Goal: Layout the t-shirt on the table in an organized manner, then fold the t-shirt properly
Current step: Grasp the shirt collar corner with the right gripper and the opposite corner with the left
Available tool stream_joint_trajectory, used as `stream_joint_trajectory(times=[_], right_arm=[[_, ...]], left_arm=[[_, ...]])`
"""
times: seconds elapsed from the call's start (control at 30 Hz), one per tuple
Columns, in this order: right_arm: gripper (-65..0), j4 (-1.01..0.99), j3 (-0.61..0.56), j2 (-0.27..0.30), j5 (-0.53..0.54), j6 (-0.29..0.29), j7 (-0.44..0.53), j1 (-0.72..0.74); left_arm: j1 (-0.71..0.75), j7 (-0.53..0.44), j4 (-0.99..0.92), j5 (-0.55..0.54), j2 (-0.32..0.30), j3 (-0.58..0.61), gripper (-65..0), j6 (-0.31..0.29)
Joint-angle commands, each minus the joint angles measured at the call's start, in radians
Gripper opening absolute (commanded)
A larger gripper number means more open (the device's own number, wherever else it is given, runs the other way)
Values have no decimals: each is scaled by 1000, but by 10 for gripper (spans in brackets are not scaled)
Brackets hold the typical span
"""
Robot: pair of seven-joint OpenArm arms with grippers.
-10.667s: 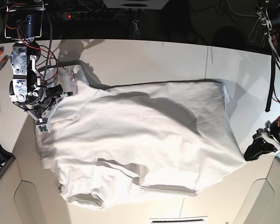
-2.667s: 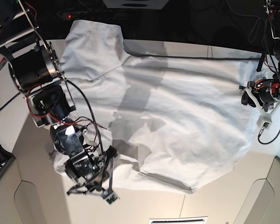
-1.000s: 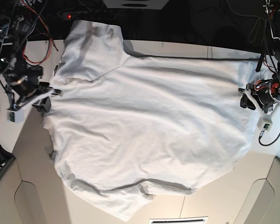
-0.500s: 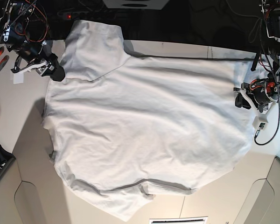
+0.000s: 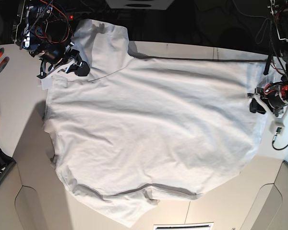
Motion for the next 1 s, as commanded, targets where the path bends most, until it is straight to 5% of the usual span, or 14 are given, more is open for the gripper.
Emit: stream_joint_trajectory(times=[0.0,0.2,0.43,0.67,0.97], right_arm=[[-650,15,3,5,2,10,5,5],[-650,15,3,5,3,10,5,5],[-650,15,3,5,3,10,5,5],[-650,15,3,5,5,10,5,5],[-650,15,3,5,14,11,4,5]], left_arm=[[-6,-14,15,-24,-23,-48,-407,-5],[90,-3,10,-169,-23,-253,-283,-71],[216,-2,-79,-303,-22,-412,-282,-70],[228,110,-217,-531,9,-423,-282,-122],[229,126,-218,-531,72,-421,-283,-127]])
